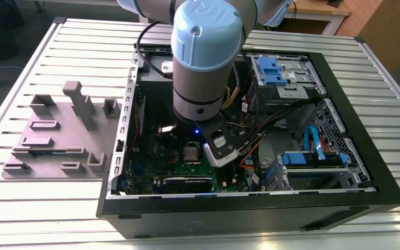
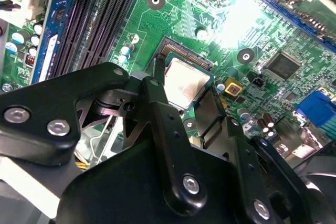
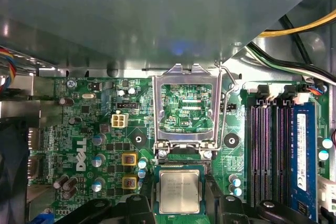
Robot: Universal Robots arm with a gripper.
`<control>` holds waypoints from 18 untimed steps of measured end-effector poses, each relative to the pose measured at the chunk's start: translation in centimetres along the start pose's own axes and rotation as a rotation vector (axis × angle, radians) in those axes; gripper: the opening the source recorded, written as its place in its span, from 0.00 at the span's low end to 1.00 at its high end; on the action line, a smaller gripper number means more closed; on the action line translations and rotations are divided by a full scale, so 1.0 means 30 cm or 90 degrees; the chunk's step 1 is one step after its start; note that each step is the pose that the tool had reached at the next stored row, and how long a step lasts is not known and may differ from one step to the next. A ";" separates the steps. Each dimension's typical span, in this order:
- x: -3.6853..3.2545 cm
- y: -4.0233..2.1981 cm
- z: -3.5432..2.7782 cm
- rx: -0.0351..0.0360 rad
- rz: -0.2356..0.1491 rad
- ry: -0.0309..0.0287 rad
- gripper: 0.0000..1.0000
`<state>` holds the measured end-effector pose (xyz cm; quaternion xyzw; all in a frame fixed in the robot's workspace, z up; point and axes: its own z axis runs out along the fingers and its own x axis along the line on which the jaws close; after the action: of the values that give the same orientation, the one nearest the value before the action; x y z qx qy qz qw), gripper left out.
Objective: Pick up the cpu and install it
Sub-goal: 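Place the cpu into insertion slot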
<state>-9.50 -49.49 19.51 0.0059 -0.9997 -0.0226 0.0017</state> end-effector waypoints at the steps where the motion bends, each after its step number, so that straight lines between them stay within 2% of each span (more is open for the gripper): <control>1: 0.000 0.000 0.001 0.0000 0.000 0.0000 0.47; 10: -0.012 0.000 0.005 -0.0002 0.000 -0.0001 0.47; 18: -0.012 -0.003 0.013 -0.0001 0.000 0.0000 0.47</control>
<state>-9.14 -49.57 19.10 0.0059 -0.9997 -0.0227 0.0017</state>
